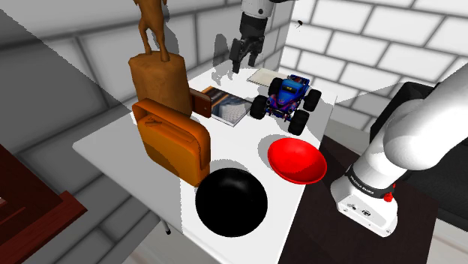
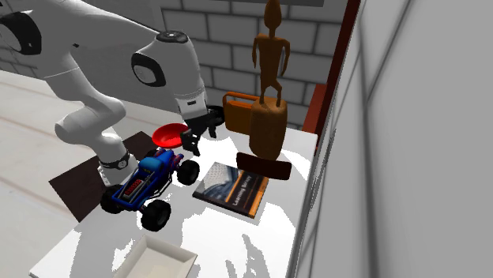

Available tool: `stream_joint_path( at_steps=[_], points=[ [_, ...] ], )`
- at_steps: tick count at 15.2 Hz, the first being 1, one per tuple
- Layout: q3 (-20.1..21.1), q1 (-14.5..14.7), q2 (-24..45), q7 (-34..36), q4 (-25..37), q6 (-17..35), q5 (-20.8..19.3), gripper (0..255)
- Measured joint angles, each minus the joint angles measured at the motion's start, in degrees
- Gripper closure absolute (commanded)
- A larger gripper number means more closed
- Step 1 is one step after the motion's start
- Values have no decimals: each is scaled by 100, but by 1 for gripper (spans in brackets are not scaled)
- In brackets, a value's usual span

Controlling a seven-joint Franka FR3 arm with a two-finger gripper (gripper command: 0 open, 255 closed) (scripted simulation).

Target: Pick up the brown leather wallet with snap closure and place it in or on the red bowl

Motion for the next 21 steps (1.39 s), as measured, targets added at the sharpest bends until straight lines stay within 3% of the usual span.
stream_joint_path(
  at_steps=[8, 15, 21],
  points=[
    [382, 261, 1704, 511, 1294, 353, -382, 0],
    [486, 574, 3194, 827, 2761, 297, -823, 0],
    [442, 625, 3471, 910, 2824, 579, -920, 0]
  ],
)
